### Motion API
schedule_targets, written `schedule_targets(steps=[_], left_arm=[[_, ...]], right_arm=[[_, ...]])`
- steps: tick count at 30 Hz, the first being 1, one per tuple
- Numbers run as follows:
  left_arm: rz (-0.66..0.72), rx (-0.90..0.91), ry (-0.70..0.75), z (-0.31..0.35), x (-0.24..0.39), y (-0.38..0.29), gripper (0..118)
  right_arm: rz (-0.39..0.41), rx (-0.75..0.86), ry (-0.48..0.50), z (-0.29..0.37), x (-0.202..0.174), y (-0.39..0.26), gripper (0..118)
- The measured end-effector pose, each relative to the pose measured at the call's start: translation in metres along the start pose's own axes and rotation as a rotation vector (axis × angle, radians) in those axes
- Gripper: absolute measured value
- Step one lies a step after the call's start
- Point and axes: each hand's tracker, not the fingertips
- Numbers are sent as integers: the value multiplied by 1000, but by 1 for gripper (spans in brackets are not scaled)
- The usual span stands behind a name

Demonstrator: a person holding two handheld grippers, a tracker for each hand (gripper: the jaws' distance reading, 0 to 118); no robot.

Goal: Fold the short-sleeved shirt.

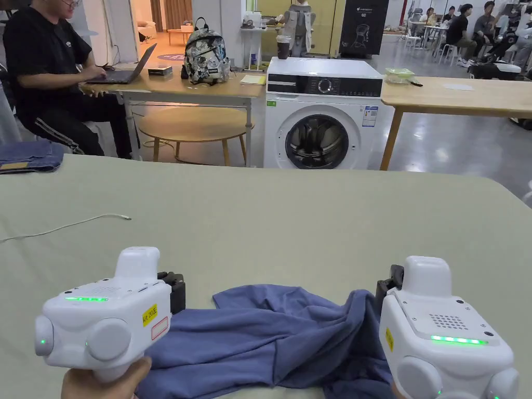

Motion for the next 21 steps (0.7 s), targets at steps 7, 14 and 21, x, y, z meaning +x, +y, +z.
schedule_targets(steps=[7, 14, 21], left_arm=[[92, -225, 5, -63, -59, 18, 0], [112, -433, 23, -136, -91, 34, 22], [207, -593, 117, -189, -114, 10, 74]], right_arm=[[9, -18, 23, -11, -8, 1, 0], [23, -37, 21, -23, -7, -2, 0], [23, -68, -1, -37, 3, -10, 0]])
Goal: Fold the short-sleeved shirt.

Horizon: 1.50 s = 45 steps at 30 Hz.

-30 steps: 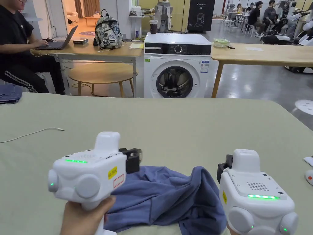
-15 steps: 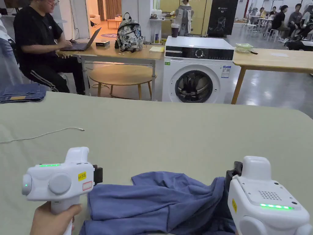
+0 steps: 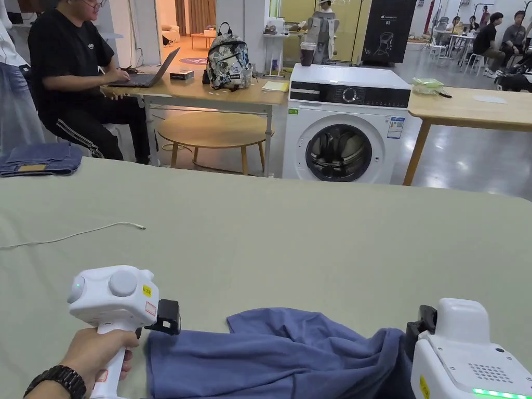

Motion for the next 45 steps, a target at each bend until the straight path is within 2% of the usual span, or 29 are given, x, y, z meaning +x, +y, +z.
schedule_targets(steps=[1, 3, 6, 8, 11, 12, 13, 15, 18, 21, 22, 23, 25, 26, 27, 33, 36, 37, 39, 42, 45], left_arm=[[-5, -27, 20, -10, -1, -1, 74], [-42, -52, 70, -21, 1, -6, 64], [-117, -3, 144, -15, 20, -15, 63], [-185, -12, 183, -15, 32, -19, 56], [-269, -1, 177, -14, 45, -19, 31], [-280, 9, 172, -11, 47, -21, 9], [-285, 26, 137, -8, 48, -23, 0], [-254, 5, 49, -5, 48, -26, 0], [-329, 67, 108, 7, 55, -39, 0], [-277, 97, 25, 26, 50, -47, 0], [-253, 115, 8, 34, 48, -51, 0], [-249, 127, 9, 41, 47, -54, 0], [-256, 156, 16, 53, 44, -59, 0], [-254, 165, 15, 57, 41, -61, 0], [-252, 173, 13, 61, 39, -62, 0], [-249, 196, 18, 77, 29, -74, 0], [-252, 190, 28, 75, 27, -78, 0], [-252, 185, 29, 75, 26, -79, 0], [-251, 180, 32, 73, 26, -81, 0], [-256, 173, 36, 73, 28, -85, 0], [-259, 174, 34, 72, 29, -85, 0]], right_arm=[[-3, -11, -5, -3, 2, -2, 0], [-13, -28, -7, -5, 6, -4, 0], [-13, -39, -21, -7, 12, -8, 0], [-18, -49, -25, -9, 17, -10, 0], [-23, -69, -38, -12, 25, -15, 0], [-27, -79, -44, -13, 29, -16, 0], [-32, -89, -49, -15, 35, -19, 0], [-41, -120, -59, -17, 47, -20, 0], [-83, -172, -65, -16, 67, -17, 0], [-106, -256, -48, -27, 87, -18, 2], [-100, -296, -53, -35, 93, -22, 7], [-89, -336, -53, -40, 96, -23, 17], [-104, -385, -24, -46, 100, -28, 54], [-112, -421, -15, -50, 100, -32, 66], [-122, -455, -6, -56, 100, -37, 71], [-146, -627, 54, -97, 83, -67, 71], [-112, -703, 64, -111, 67, -78, 68], [-93, -729, 86, -114, 65, -82, 57], [-73, -743, 49, -118, 58, -88, 18], [-126, -701, 72, -105, 58, -84, 6], [-130, -671, 81, -95, 61, -81, 4]])
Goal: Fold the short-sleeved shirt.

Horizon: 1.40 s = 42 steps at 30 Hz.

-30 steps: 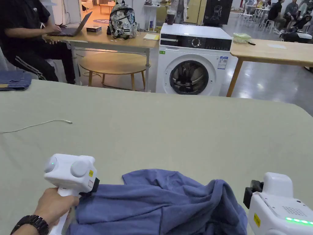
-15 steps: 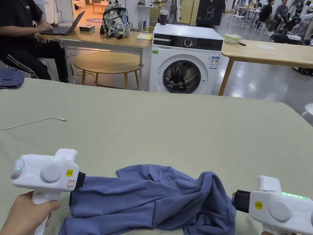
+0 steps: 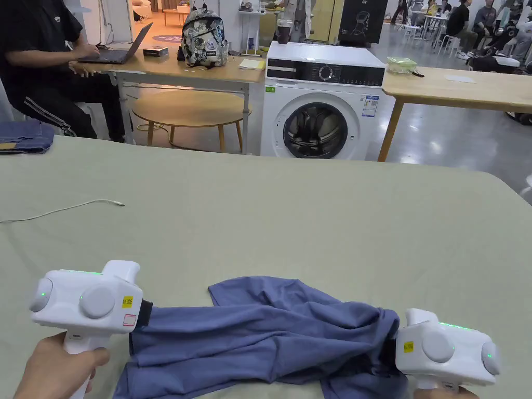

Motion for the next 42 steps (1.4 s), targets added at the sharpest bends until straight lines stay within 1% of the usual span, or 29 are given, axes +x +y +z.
schedule_targets(steps=[2, 3, 4, 5, 6, 9, 11, 15, 19, 24, 31, 39, 42], left_arm=[[2, 5, 4, 2, 1, 1, 0], [4, 11, 4, 4, 1, 2, 0], [6, 17, 3, 6, 0, 3, 0], [9, 22, 3, 9, 0, 4, 0], [12, 36, 5, 12, 0, 6, 0], [24, 71, 6, 22, -4, 13, 0], [24, 87, -12, 31, -9, 21, 0], [-2, 156, 12, 55, -10, 37, 0], [16, 229, 27, 88, -15, 56, 0], [27, 302, 83, 125, -33, 84, 0], [73, 360, 162, 166, -70, 119, 0], [110, 433, 229, 200, -107, 163, 0], [126, 468, 249, 208, -118, 180, 0]], right_arm=[[42, 55, -60, 11, -3, -2, 4], [54, 91, -74, 17, -4, -3, 4], [55, 113, -68, 11, 8, 5, 3], [57, 141, -72, 16, 10, 9, 3], [67, 171, -88, 23, 10, 12, 3], [131, 281, -154, 48, 9, 25, 3], [143, 348, -175, 67, 9, 36, 3], [154, 445, -169, 102, 6, 59, 3], [179, 520, -182, 131, -2, 82, 3], [209, 604, -190, 168, -16, 108, 3], [191, 700, -199, 197, -21, 148, 3], [207, 788, -250, 225, -31, 202, 3], [204, 810, -253, 234, -35, 221, 3]])
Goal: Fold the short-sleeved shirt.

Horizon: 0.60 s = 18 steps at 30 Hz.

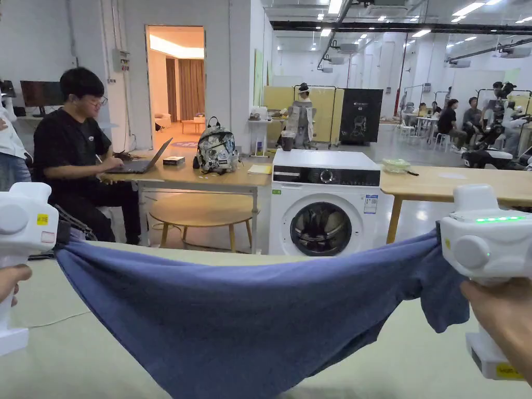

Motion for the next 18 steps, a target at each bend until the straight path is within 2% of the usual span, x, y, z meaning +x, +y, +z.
schedule_targets(steps=[4, 18], left_arm=[[24, 51, 10, -1, -5, 22, 0], [62, 117, 27, -19, -10, 85, 0]], right_arm=[[-32, 20, -5, -8, -2, 23, 3], [-38, 73, -40, -39, 2, 89, 3]])
